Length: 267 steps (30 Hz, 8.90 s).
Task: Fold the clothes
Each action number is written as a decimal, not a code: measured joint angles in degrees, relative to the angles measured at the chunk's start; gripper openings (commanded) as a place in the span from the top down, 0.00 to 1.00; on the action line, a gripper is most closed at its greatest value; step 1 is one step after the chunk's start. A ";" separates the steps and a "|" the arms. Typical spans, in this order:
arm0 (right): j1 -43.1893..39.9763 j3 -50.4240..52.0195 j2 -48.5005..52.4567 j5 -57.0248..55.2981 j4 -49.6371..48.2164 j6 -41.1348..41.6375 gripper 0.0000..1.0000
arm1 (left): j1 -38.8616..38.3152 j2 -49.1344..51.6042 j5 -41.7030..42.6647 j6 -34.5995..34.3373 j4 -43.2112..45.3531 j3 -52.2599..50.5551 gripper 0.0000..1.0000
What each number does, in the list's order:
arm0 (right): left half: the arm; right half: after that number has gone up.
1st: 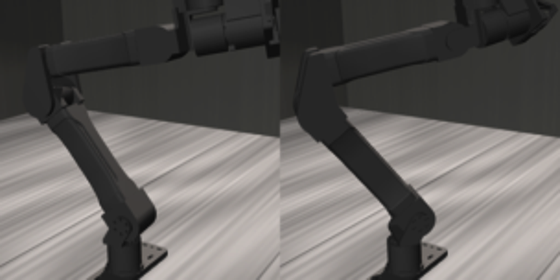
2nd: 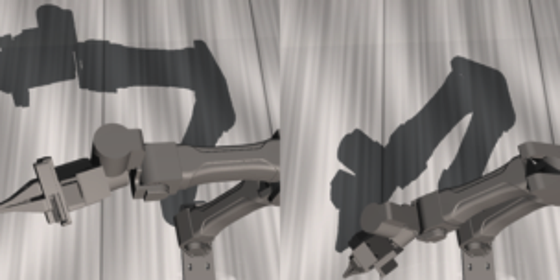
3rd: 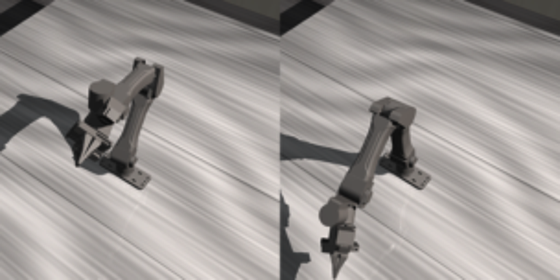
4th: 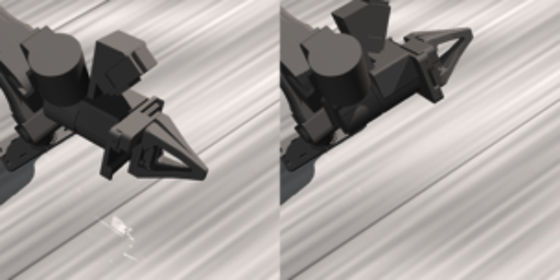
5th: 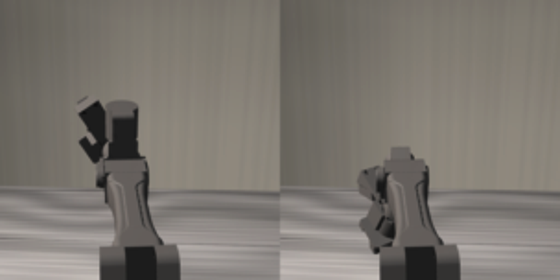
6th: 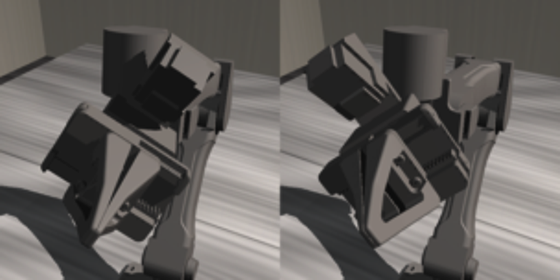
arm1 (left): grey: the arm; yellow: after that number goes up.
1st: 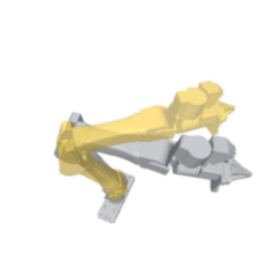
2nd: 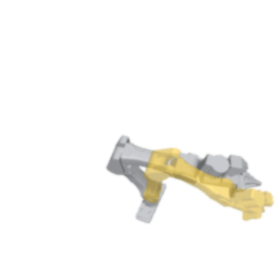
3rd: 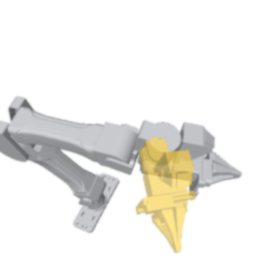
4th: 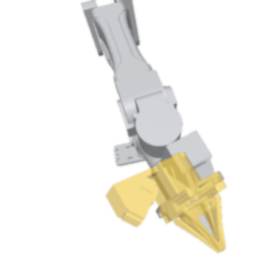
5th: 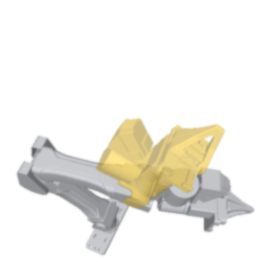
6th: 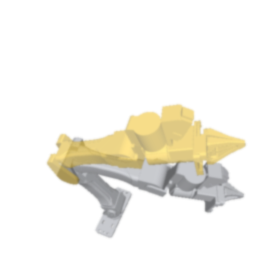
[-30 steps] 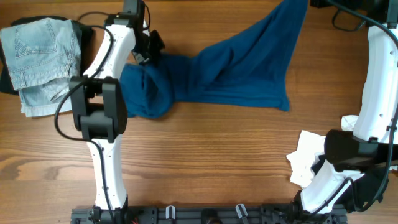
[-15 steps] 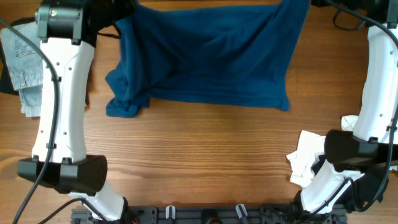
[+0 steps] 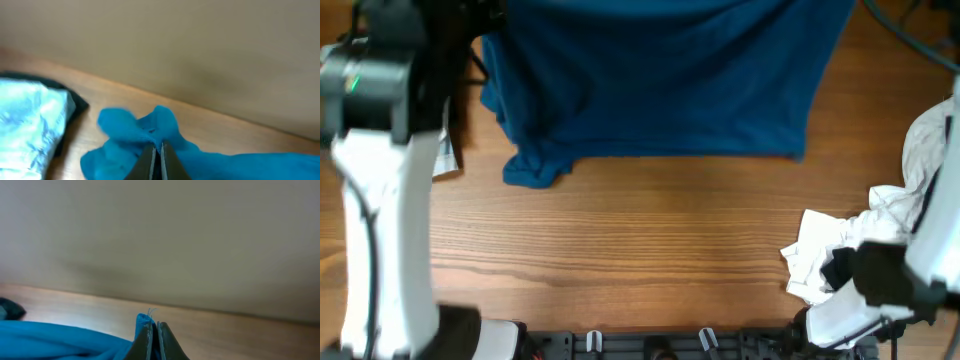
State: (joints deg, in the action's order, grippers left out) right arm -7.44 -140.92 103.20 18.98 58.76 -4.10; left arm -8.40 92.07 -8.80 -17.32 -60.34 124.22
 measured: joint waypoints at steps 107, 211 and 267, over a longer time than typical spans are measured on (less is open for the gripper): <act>-5.64 0.00 -11.93 -16.31 33.00 19.52 0.96 | -21.64 -13.75 -53.37 -0.85 -21.62 0.13 0.96; 3.65 3.43 31.52 -11.98 20.33 8.98 0.96 | 4.90 37.46 2.82 -11.78 -14.88 0.02 0.96; 3.76 8.22 31.52 -5.01 27.71 9.90 0.26 | 5.25 37.48 16.20 -10.60 -13.99 0.02 0.66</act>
State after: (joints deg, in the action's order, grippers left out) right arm -3.68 -132.70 134.72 13.98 86.48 5.80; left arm -3.16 129.56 7.40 -27.92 -74.32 124.25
